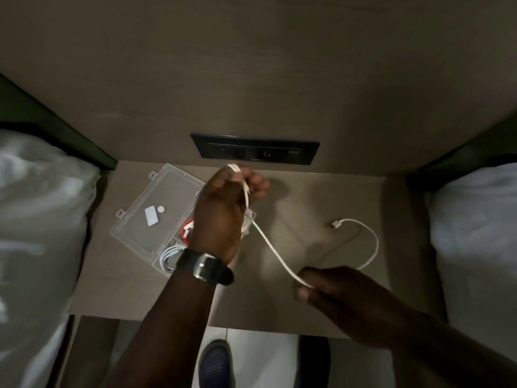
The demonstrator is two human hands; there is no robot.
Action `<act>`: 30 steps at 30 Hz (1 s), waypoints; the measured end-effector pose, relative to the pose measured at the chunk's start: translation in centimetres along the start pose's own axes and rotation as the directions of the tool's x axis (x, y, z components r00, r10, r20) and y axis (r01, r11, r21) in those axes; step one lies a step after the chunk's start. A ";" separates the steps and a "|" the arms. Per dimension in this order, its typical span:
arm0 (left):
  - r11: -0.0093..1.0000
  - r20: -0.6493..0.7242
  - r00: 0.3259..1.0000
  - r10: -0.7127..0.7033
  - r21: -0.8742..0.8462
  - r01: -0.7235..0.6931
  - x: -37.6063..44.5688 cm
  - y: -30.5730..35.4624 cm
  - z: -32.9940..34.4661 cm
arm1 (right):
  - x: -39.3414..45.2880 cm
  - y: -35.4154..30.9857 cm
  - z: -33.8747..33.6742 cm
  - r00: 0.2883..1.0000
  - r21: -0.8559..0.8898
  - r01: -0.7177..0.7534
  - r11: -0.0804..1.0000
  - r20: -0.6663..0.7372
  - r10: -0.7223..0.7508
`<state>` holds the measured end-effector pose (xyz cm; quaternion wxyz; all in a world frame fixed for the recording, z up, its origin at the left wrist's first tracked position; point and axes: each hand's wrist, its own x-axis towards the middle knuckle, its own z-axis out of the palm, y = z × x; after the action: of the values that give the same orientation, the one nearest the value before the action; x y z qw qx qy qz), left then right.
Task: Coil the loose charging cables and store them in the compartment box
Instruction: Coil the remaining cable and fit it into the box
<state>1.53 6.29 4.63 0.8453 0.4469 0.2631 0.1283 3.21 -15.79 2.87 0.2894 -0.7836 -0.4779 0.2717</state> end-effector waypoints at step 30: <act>0.896 -0.050 0.987 -0.156 -0.428 0.119 -3.2 -0.5 -0.7 | 1.6 -2.3 3.8 0.990 0.215 -0.094 0.972 -0.086 0.115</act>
<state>-1.53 5.04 4.95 0.9174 0.2273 0.2949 0.1408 -0.23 -12.68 1.65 0.3789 -0.7853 -0.3896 0.2967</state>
